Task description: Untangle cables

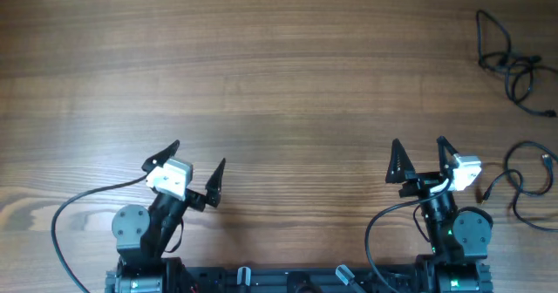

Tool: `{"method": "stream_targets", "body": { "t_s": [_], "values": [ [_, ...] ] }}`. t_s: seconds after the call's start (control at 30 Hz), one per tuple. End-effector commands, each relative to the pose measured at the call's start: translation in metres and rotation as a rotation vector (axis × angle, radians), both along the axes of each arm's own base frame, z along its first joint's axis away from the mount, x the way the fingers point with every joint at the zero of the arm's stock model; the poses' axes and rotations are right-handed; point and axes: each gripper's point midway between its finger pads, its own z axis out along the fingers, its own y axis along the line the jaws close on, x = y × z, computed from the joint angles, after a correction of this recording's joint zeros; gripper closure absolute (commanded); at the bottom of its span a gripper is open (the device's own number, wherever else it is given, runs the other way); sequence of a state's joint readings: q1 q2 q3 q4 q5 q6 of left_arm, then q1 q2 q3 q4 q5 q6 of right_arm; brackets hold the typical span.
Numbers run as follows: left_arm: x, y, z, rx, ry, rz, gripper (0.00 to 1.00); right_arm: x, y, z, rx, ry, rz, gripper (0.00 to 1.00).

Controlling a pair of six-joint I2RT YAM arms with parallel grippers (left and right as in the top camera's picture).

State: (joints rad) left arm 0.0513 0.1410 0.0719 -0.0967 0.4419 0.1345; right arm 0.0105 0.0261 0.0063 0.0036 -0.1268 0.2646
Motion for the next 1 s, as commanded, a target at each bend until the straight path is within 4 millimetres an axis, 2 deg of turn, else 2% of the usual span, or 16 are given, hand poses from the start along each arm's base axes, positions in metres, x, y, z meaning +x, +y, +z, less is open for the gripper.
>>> {"method": "stream_targets", "body": {
  "t_s": [0.0, 0.13, 0.97],
  "values": [
    [-0.002, 0.001, -0.005, 0.014, -0.033, 0.005, 0.00, -0.001, 0.000, 0.003, 0.008, -0.012, 0.000, 0.00],
    [-0.005, -0.001, 0.009, 0.016, -0.098, 0.001, 0.00, -0.001, 0.000, 0.003, 0.007, -0.012, 0.000, 0.00],
    [-0.005, -0.001, 0.008, 0.017, -0.095, 0.001, 0.00, -0.001, 0.000, 0.003, 0.008, -0.012, 0.000, 0.00]
  ]
}}
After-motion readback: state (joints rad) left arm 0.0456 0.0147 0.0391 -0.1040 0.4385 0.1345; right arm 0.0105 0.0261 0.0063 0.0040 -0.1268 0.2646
